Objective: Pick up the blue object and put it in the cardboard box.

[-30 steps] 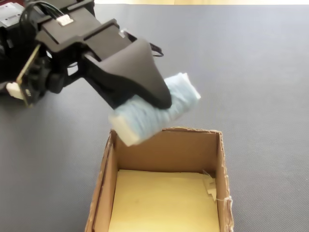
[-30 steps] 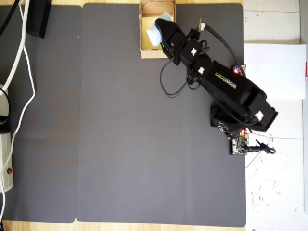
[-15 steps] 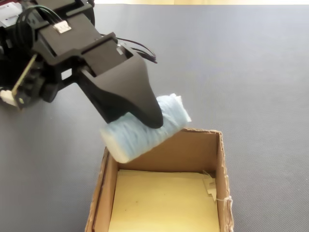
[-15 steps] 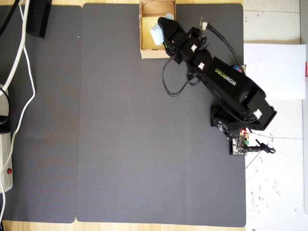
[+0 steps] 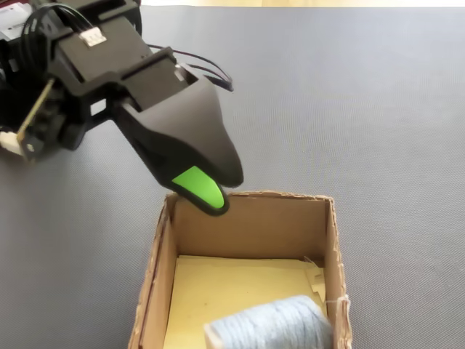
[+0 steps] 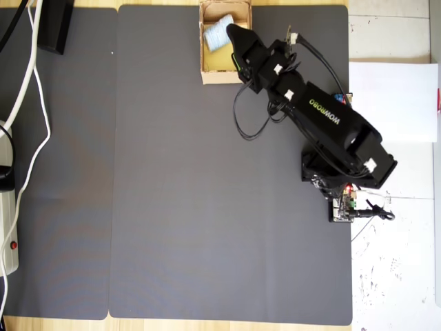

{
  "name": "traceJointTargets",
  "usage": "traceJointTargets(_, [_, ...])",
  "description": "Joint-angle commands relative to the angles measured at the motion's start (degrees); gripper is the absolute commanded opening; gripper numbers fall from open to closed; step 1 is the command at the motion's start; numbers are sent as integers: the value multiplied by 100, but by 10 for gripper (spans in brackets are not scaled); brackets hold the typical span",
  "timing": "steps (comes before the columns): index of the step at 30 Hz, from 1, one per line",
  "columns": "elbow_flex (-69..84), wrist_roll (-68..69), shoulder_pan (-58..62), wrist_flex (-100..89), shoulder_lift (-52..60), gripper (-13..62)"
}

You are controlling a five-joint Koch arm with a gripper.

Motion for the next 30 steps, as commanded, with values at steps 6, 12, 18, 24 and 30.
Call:
traceJointTargets(6, [-9,149,-686,-114,817,325])
traceJointTargets(12, [606,149,-1424,-62,1459,326])
traceJointTargets(18, [1433,334,-2399,-79,2188,337])
traceJointTargets(24, [2197,325,-3155,-88,2821,338])
traceJointTargets(30, [2909,316,-3806,-62,3357,341])
